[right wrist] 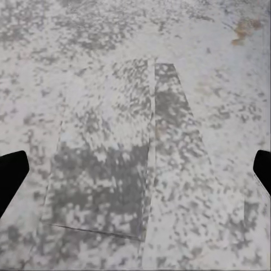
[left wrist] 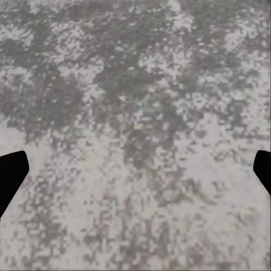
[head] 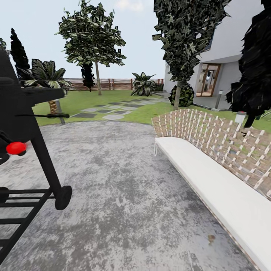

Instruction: Pick up the pesticide atomizer in the garden and spray insectifuge to fully cover both potted plants in the garden.

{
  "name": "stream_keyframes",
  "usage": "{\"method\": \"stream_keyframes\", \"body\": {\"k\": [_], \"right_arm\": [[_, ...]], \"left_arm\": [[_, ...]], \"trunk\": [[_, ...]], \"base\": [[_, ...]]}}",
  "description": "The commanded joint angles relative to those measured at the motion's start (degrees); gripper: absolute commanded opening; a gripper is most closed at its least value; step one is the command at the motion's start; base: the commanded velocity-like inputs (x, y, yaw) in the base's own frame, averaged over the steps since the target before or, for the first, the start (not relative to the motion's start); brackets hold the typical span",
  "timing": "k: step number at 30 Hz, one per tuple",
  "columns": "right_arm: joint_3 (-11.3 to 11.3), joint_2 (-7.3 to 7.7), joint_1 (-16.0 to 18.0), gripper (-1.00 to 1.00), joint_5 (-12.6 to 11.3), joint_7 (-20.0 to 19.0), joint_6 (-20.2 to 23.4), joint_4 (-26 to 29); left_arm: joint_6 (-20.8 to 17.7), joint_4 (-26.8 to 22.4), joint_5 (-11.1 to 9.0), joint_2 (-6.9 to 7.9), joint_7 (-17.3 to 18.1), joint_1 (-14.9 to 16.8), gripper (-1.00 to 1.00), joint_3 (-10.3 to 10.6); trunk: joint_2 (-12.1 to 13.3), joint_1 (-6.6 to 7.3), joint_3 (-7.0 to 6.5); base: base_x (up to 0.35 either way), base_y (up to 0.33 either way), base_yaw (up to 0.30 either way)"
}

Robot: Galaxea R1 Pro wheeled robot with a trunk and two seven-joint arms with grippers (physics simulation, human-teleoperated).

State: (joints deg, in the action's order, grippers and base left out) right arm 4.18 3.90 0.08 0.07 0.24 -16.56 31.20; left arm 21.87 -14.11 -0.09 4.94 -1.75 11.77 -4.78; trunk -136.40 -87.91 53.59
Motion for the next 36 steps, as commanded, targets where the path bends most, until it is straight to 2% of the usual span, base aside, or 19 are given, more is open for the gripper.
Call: {"method": "stream_keyframes", "body": {"k": [1,36], "right_arm": [[0.0,0.00,0.0,1.00,0.0,0.0,-0.1,0.0],[0.0,0.04,0.0,1.00,0.0,0.0,-0.8,0.1]], "left_arm": [[0.2,0.0,0.0,-0.01,0.0,0.0,1.00,-0.1],[0.2,0.0,-0.1,0.00,0.0,0.0,1.00,-0.1]], "trunk": [[0.0,-0.02,0.05],[0.0,-0.02,0.05]], "base": [[0.337,0.000,0.000],[0.338,0.000,0.000]]}}
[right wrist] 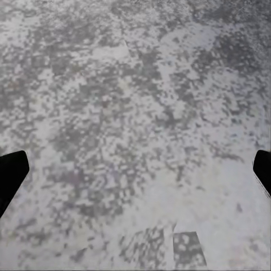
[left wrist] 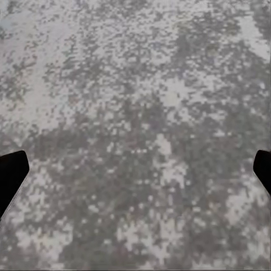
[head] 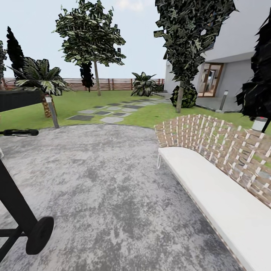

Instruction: Pick up the pesticide atomizer in the garden and spray insectifuge to fully cover both potted plants in the garden.

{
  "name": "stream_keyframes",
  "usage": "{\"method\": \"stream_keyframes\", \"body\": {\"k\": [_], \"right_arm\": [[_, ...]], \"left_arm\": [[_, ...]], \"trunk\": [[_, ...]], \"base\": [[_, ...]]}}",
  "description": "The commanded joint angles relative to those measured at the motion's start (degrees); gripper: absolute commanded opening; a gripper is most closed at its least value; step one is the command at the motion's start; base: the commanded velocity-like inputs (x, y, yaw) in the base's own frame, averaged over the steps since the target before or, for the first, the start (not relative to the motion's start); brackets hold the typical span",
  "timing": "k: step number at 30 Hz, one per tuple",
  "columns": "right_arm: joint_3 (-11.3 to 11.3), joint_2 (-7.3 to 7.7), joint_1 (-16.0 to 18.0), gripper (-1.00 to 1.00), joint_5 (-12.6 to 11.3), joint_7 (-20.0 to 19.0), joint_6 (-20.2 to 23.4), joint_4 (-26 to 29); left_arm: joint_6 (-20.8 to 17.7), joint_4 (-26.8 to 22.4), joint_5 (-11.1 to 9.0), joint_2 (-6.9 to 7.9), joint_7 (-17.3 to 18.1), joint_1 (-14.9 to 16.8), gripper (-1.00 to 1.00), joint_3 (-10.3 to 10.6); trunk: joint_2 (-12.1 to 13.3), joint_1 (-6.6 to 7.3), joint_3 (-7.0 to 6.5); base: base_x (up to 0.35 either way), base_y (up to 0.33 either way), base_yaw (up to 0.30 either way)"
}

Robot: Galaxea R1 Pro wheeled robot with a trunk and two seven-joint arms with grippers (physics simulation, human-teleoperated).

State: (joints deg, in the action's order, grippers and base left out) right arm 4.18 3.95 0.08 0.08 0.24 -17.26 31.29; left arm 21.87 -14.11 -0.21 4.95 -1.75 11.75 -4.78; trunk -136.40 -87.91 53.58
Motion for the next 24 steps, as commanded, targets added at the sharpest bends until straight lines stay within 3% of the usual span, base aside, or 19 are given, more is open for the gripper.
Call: {"method": "stream_keyframes", "body": {"k": [1,24], "right_arm": [[0.0,-0.02,0.0,1.00,0.0,0.0,-0.1,0.0],[0.0,-0.05,0.0,1.00,0.0,0.0,-0.2,0.0]], "left_arm": [[0.2,0.0,0.0,-0.02,0.0,0.0,1.00,-0.1],[0.2,0.0,-0.1,0.00,0.0,0.0,1.00,-0.1]], "trunk": [[0.0,-0.03,0.05],[0.0,-0.03,0.05]], "base": [[0.338,0.000,0.000],[0.338,-0.022,0.039]]}}
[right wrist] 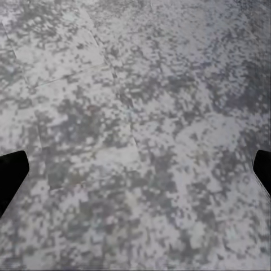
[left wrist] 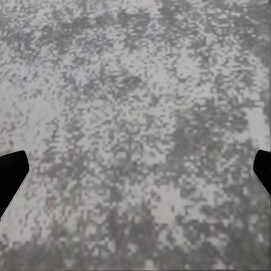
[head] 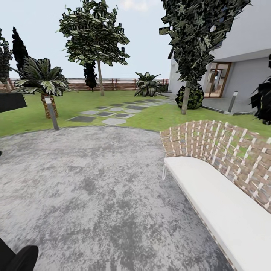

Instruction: Pick up the pesticide atomizer in the garden and spray insectifuge to fully cover both potted plants in the garden.

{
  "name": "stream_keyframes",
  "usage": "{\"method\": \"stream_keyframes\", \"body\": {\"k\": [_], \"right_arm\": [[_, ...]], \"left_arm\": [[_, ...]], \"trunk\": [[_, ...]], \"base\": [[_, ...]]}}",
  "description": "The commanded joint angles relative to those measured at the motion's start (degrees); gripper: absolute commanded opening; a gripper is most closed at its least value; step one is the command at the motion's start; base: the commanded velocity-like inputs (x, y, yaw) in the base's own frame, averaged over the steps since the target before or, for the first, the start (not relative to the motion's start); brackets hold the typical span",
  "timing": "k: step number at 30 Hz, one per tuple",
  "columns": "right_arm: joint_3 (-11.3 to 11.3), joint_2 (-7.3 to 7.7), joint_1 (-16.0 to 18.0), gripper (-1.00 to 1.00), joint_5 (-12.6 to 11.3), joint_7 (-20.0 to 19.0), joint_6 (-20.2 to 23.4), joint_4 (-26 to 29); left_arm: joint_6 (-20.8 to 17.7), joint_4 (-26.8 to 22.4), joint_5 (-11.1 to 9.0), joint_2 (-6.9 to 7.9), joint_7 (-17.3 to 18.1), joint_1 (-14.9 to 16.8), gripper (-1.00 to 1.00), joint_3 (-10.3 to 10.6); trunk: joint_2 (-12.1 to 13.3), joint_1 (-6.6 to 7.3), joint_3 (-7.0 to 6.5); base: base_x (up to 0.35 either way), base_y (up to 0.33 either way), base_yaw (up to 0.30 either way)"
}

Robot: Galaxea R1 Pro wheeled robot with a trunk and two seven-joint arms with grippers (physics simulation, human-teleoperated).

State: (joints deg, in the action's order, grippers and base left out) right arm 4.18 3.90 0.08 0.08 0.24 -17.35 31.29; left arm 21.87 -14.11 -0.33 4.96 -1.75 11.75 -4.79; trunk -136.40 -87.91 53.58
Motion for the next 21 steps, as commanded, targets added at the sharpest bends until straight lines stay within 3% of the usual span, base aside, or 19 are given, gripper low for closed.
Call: {"method": "stream_keyframes", "body": {"k": [1,11,21], "right_arm": [[0.0,0.00,0.0,1.00,0.0,0.0,-0.1,0.0],[0.0,0.01,0.0,1.00,0.0,0.0,-0.1,0.1],[0.0,0.01,0.0,1.00,0.0,0.0,-0.1,0.1]], "left_arm": [[0.2,0.0,0.0,-0.02,0.0,0.0,1.00,-0.1],[0.2,0.0,0.1,-0.04,0.0,0.0,1.00,-0.1],[0.2,0.0,0.0,-0.04,0.0,0.0,1.00,-0.1]], "trunk": [[0.0,-0.03,0.05],[0.0,-0.03,0.05],[0.0,-0.03,0.05]], "base": [[0.338,-0.005,0.000],[0.338,-0.001,0.016],[0.338,0.000,0.168]]}}
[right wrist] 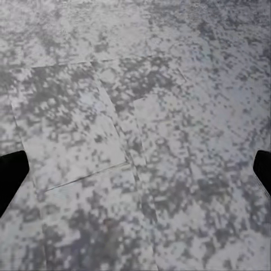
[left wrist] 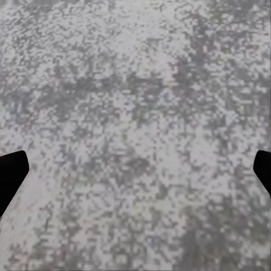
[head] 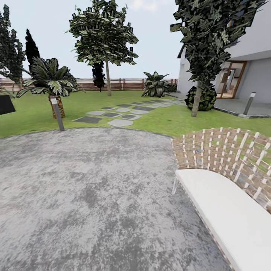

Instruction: Pick up the pesticide atomizer in the garden and spray insectifuge to fully cover both potted plants in the garden.

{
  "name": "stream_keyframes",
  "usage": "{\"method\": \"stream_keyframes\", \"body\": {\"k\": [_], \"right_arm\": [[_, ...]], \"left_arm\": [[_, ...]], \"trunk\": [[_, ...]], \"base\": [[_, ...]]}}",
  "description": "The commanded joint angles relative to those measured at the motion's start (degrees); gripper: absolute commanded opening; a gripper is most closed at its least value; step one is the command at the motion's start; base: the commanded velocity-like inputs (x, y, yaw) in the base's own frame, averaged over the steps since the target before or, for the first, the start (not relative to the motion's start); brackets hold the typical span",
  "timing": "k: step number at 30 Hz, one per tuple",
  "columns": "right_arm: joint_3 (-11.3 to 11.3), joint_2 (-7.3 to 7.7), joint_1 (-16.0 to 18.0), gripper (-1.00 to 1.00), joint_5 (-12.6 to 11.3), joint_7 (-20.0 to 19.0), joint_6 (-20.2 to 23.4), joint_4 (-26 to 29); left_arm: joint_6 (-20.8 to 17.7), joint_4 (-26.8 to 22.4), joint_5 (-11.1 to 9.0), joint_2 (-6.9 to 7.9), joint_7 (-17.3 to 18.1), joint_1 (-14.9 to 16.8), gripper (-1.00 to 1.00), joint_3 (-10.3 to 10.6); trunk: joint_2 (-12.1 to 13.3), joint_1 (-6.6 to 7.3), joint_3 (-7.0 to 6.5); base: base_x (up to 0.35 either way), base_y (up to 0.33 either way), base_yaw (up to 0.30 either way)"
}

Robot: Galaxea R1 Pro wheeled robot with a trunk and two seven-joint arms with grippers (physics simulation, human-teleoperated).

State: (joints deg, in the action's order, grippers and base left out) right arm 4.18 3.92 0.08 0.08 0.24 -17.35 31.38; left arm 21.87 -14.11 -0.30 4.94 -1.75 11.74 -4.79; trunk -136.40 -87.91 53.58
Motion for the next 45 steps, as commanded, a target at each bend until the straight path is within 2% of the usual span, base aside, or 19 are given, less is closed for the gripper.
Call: {"method": "stream_keyframes", "body": {"k": [1,19,27,45], "right_arm": [[0.0,0.01,0.0,1.00,0.0,0.0,-0.1,0.0],[0.0,0.01,0.0,1.00,0.0,0.0,-0.1,0.0],[0.0,0.01,0.0,1.00,0.0,0.0,-0.1,-0.1],[0.0,-0.04,0.0,1.00,0.0,0.0,-0.1,0.0]], "left_arm": [[0.2,0.1,0.0,-0.01,0.0,0.0,1.00,-0.1],[0.2,0.1,-0.1,-0.01,0.0,0.1,1.00,-0.1],[0.2,0.1,-0.1,0.00,0.0,0.0,1.00,-0.1],[0.2,0.1,-0.2,-0.01,0.0,0.0,1.00,-0.1]], "trunk": [[0.0,-0.02,0.05],[0.0,-0.02,0.05],[0.0,-0.02,0.05],[0.0,-0.02,0.05]], "base": [[0.338,0.000,0.025],[0.339,0.000,0.005],[0.339,0.000,0.149],[0.339,0.000,0.017]]}}
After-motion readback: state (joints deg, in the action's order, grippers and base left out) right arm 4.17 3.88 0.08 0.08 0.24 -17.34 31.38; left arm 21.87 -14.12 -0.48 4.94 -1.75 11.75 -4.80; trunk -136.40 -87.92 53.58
